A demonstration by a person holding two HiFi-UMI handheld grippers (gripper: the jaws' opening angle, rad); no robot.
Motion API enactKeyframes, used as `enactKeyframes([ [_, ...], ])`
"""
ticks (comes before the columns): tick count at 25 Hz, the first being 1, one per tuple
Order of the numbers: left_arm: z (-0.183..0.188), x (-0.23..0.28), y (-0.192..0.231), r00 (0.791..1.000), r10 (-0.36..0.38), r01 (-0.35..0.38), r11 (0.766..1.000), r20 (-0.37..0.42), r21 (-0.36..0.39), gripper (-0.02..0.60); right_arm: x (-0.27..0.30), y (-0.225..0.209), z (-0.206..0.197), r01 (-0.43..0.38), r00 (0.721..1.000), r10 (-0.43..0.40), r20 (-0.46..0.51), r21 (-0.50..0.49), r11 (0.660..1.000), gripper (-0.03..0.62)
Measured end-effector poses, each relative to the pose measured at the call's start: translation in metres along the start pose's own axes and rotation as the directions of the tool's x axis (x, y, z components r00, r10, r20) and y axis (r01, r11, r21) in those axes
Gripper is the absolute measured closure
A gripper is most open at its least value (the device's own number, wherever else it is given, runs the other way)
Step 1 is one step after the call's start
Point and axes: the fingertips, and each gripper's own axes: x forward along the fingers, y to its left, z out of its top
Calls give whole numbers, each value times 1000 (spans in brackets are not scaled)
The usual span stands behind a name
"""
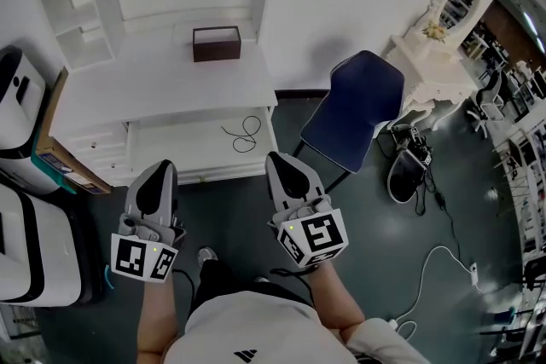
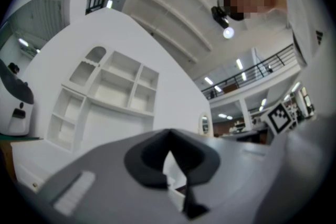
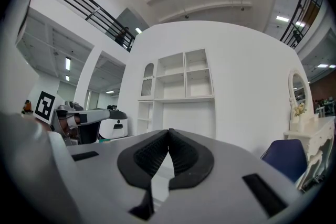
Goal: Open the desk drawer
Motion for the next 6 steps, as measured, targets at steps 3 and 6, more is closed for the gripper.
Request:
enactKeyframes([
  [3, 1, 1, -1, 1000, -2, 2, 1000, 2, 2, 576, 0, 0, 1, 1, 1000, -1, 3, -1, 1000, 597],
  [6, 1, 3, -1, 1000, -4, 4, 1000, 1, 4, 575, 0, -2, 2, 2, 1000, -2, 5, -2, 1000, 597],
])
